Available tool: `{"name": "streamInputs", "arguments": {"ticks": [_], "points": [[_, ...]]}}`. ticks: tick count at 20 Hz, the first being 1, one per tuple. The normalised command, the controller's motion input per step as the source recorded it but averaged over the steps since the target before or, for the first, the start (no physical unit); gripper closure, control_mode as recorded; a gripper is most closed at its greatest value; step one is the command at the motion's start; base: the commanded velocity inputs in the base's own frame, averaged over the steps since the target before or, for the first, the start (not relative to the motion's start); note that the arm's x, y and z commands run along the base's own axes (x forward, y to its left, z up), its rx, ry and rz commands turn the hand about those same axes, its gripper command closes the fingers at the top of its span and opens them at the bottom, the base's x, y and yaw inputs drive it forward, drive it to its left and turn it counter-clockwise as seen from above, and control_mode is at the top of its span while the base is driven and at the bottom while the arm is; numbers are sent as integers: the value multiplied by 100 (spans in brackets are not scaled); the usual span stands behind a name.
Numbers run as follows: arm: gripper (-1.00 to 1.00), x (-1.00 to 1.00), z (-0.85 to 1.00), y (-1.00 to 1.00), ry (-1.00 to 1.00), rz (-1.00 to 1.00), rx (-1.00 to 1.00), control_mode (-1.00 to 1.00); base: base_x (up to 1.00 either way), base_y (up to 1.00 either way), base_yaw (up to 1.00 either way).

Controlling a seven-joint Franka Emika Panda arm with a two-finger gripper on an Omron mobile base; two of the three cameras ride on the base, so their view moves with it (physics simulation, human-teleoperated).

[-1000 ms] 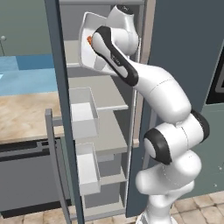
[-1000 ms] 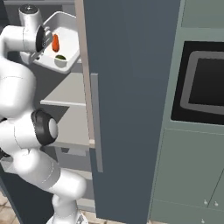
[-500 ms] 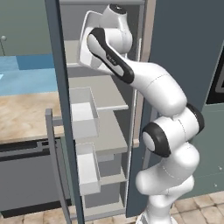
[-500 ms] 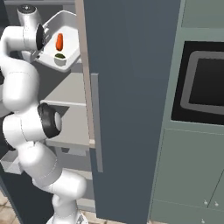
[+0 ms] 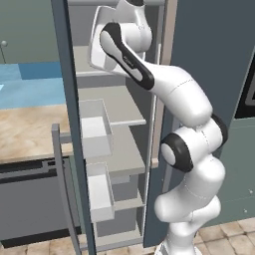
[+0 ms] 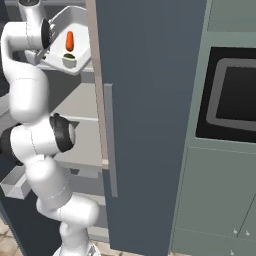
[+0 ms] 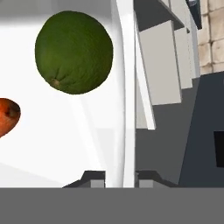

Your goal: Take the carrot and lime out of the freezer and place them in the tupperware container on the counter. Then put the tupperware containing the vegetables back in the freezer.

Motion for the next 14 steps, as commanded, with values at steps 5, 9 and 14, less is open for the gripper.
{"name": "streamInputs", "arguments": {"ticks": [5, 9, 14], "points": [[100, 11, 18, 0, 6, 0, -6, -100, 0, 0, 0], [100, 29, 0, 0, 7, 0, -10, -100, 0, 0, 0], [100, 39, 0, 0, 2, 0, -11, -100, 0, 0, 0]]}}
